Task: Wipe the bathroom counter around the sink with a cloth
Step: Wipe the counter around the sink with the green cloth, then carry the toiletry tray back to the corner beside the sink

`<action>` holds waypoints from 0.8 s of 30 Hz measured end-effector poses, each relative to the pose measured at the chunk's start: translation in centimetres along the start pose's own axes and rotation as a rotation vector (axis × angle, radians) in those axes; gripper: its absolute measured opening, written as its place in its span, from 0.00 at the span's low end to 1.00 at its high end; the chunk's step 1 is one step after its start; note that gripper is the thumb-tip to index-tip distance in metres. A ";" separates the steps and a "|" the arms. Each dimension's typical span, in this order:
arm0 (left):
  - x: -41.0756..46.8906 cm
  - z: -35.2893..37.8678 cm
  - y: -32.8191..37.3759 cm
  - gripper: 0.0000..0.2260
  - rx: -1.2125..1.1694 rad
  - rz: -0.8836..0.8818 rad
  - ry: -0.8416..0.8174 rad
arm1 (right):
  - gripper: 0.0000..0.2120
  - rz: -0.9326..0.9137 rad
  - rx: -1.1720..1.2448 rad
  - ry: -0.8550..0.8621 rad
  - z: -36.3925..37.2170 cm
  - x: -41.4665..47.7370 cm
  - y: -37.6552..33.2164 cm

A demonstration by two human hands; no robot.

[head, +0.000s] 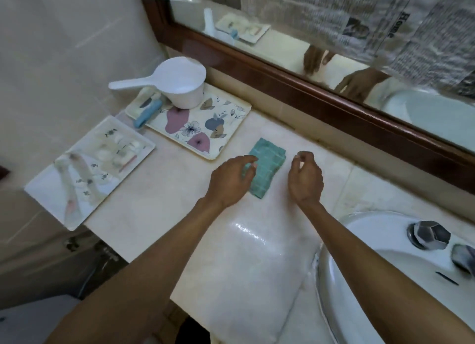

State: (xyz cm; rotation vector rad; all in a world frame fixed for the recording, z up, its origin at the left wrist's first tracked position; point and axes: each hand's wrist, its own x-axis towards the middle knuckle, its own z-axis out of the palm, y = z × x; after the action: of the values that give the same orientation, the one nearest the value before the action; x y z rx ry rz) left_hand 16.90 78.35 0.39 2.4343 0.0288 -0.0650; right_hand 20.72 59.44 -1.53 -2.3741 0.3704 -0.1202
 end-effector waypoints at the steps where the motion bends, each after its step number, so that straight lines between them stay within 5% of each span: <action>1: -1.2 -2.2 -1.4 0.13 -0.052 0.002 0.053 | 0.13 -0.027 -0.001 -0.012 0.9 -0.3 -2.2; 13: -11.4 -22.3 -22.2 0.14 -0.071 -0.327 0.444 | 0.17 -0.514 -0.085 -0.556 18.2 -8.6 -23.0; 19: -15.3 -23.2 -29.9 0.28 -0.124 -0.693 0.551 | 0.27 -0.606 -0.270 -0.547 24.0 -9.8 -25.3; 24: -15.1 -22.6 -33.3 0.38 -0.483 -0.805 0.521 | 0.26 -0.582 -0.340 -0.546 26.5 -10.3 -25.4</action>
State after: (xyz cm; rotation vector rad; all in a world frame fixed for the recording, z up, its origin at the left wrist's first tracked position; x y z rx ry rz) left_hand 1.42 118.31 -3.24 1.7609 1.1137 0.1968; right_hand 21.71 97.44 -3.70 -2.6494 -0.6055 0.3453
